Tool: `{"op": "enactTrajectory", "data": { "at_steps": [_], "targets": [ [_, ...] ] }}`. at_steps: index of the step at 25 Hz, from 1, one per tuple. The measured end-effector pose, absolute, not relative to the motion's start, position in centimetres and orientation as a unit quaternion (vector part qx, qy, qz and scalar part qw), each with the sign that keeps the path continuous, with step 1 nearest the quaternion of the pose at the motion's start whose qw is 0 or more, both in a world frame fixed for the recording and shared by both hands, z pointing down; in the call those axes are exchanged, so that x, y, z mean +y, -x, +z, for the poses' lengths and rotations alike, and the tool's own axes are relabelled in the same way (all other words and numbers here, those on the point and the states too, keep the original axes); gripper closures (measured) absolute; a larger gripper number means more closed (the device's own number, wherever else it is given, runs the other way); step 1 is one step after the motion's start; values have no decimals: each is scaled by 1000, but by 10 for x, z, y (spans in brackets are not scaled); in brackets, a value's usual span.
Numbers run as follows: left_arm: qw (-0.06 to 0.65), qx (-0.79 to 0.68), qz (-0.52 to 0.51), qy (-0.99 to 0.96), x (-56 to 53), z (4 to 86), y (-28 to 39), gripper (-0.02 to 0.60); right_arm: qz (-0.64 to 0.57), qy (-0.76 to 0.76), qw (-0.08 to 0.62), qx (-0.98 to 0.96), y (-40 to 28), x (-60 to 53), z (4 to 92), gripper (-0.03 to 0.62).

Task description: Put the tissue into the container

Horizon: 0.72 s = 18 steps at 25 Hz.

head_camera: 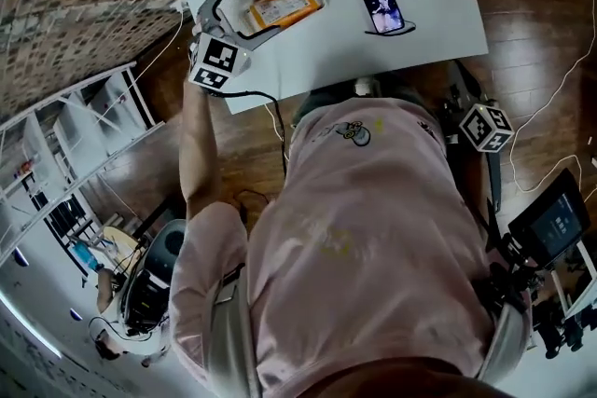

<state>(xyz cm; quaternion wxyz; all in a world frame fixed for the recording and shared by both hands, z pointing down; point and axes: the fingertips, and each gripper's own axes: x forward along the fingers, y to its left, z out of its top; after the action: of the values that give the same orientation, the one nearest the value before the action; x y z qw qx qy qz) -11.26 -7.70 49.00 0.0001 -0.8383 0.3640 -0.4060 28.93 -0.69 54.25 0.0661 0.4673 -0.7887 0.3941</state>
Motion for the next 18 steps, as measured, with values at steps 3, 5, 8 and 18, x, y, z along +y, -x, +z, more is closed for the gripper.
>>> {"op": "enactTrajectory", "data": {
  "at_steps": [3, 5, 8, 18],
  "targets": [
    [-78, 502, -130, 851, -50, 350, 107, 38, 336, -435, -17, -835, -277, -44, 462, 591],
    [-85, 498, 200, 840, 3, 235, 114, 90, 300, -384, -145, -861, -266, -73, 384, 592],
    [-32, 377, 530, 759, 95, 113, 121, 220, 276, -269, -308, -870, -247, -97, 290, 592],
    [29, 460, 496, 736, 160, 109, 58, 233, 305, -113, -332, -885, -194, -104, 261, 592]
  ]
}}
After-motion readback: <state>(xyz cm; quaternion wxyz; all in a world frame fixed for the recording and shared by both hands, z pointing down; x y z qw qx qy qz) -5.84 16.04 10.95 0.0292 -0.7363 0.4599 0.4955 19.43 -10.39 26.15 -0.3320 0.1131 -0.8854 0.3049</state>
